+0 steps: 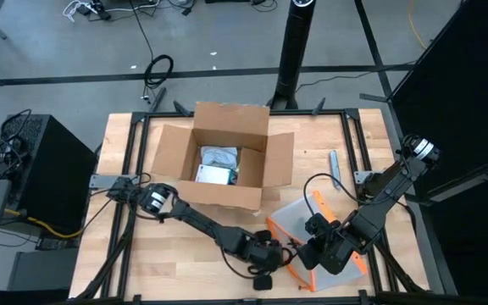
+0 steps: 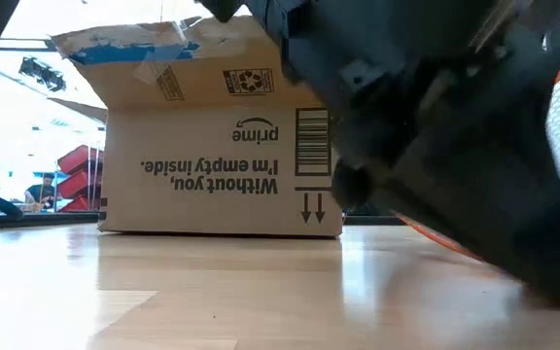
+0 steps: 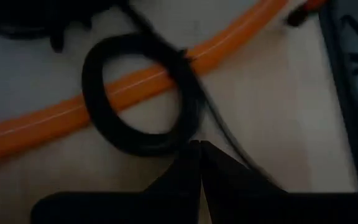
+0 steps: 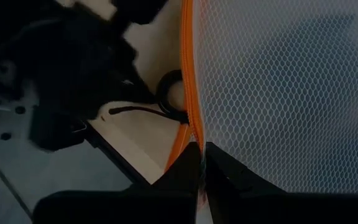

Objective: Unpack boxes
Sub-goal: Put the black headset into the transparent zip bag

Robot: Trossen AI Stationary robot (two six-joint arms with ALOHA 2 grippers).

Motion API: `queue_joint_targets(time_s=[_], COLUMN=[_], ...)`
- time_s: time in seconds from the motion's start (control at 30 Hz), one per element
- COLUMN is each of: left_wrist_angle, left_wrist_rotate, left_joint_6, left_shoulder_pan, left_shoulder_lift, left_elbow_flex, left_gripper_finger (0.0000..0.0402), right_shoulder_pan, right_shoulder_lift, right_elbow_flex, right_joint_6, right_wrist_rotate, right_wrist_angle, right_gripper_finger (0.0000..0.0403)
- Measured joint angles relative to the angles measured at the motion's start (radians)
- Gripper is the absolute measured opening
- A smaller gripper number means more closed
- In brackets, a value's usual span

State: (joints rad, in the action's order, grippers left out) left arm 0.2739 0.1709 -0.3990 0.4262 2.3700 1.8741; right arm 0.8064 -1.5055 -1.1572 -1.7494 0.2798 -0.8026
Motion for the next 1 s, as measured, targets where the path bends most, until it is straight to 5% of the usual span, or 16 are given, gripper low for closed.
queue_joint_targets(time_s=[0.17,0.37,1.0], left_wrist_angle=[-0.166,-0.108,0.072], left_wrist_rotate=[0.025,0.131,0.004], left_joint_6=[-0.002,0.055,0.037], left_shoulder_pan=[-0.017,-0.057,0.008], left_shoulder_lift=[0.0,-0.08,-0.037], left_elbow_flex=[-0.066,-0.034,-0.035], left_gripper_finger=[0.0001,0.0,0.0], right_shoulder_pan=[-0.002,-0.002,-0.004], right_shoulder_lift=[0.0,0.0,-0.001], right_elbow_flex=[0.0,0.0,0.0], right_joint_6=[-0.003,-0.003,0.003], right_wrist_rotate=[0.0,-0.004,-0.008], right_wrist_angle=[0.003,0.008,0.034], right_gripper_finger=[0.0,0.0,0.0])
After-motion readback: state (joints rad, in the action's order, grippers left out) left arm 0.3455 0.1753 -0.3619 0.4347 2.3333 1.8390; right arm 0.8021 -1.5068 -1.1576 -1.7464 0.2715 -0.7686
